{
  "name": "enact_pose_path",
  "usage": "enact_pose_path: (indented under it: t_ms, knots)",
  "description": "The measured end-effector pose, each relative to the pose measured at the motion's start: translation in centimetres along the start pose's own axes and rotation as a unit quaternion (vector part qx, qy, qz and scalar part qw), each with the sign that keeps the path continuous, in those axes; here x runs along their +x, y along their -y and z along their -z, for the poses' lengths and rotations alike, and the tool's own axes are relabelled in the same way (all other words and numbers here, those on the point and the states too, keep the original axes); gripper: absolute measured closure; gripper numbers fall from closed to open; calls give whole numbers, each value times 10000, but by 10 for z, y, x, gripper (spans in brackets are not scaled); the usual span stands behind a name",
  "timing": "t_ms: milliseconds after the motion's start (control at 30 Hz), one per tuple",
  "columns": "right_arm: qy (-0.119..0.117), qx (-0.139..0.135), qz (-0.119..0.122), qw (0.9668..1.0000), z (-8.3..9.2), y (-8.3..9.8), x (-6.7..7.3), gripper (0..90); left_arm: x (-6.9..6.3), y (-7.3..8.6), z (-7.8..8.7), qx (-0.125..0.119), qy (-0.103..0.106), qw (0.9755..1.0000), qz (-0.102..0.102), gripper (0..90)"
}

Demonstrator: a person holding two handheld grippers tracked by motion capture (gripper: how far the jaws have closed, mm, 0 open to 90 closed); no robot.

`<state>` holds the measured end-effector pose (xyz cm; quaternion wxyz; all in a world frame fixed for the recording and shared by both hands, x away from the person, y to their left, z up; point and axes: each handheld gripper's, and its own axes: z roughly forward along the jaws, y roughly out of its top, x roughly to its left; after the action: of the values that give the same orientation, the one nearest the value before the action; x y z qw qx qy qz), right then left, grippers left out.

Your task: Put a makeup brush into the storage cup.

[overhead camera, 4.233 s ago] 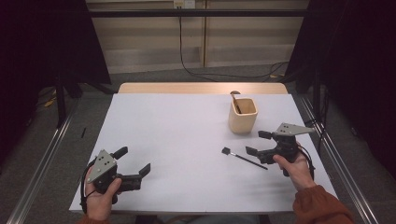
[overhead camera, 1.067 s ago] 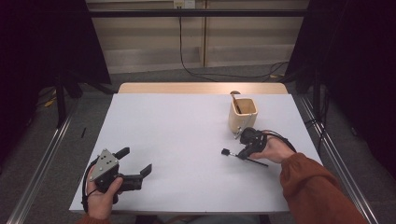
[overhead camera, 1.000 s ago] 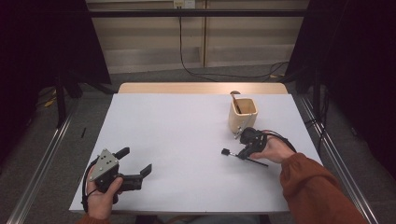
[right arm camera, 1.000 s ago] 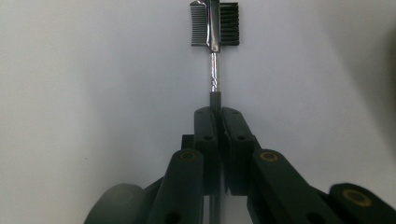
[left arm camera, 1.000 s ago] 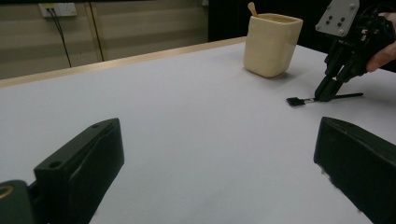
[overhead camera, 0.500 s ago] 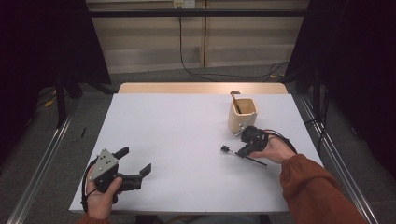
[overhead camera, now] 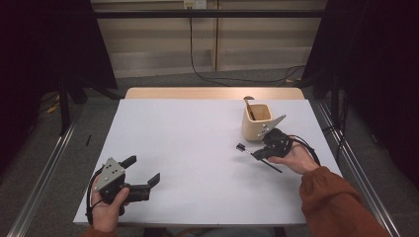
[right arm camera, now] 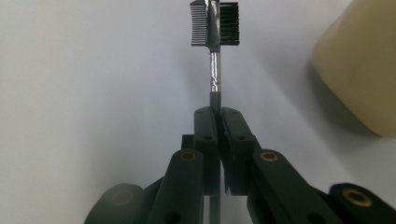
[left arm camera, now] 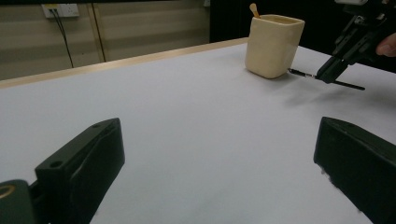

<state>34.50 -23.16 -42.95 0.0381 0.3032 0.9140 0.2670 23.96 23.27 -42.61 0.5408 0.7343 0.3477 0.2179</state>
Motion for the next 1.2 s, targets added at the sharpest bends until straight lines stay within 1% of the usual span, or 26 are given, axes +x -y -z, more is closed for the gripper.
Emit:
enact_pose_path:
  t_ms: [167,200,233,300,433,500,567,600,633,700,800,833,900,933,1000,1033,1167,1200]
  knots:
    - [-15,-399,-145,9991,9,4,-1,855,3,0,0,13,-49,10000,27,18]
    - [8,-439,-151,9989,10,4,-1,855,3,1,0,9,-52,10000,43,18]
    - [-24,-520,-173,9985,11,4,-1,855,3,1,0,6,-53,10000,46,18]
    - [-45,-578,-199,9981,13,5,0,855,3,0,0,6,-47,10000,35,18]
    - [-216,-761,-280,9965,13,9,2,855,3,0,1,6,-38,10000,10,18]
    - [-162,-886,-237,9957,14,11,4,855,3,0,1,15,-33,10000,7,18]
    - [-174,-1068,-287,9937,18,13,3,855,2,0,0,13,-27,10000,2,18]
    - [-216,-1174,-330,9923,20,14,3,855,2,0,0,15,-34,10000,-1,18]
    - [-186,-1256,-345,9913,22,14,3,855,2,0,0,14,-37,10000,-4,18]
    - [-201,-1410,-366,9891,25,14,3,855,3,0,1,8,-43,10000,11,18]
    - [-184,-1558,-399,9868,28,15,4,855,3,0,1,-10,-46,10000,26,18]
    - [-238,-1600,-409,9860,28,15,4,855,3,0,1,-9,-46,10000,21,18]
    - [-197,-1685,-445,9845,28,16,5,855,3,0,1,-7,-46,10000,13,18]
    - [-241,-1735,-444,9835,28,17,6,855,3,0,1,-6,-43,10000,13,18]
    - [-238,-1828,-464,9818,29,18,7,855,3,0,1,-7,-47,10000,17,18]
    - [-294,-1841,-460,9814,28,18,7,855,3,0,1,-4,-57,10000,8,18]
    - [-295,-2057,-501,9769,28,23,8,855,2,0,1,2,-59,10000,0,18]
    - [-317,-2126,-533,9752,28,25,8,855,2,0,1,6,-61,10000,12,18]
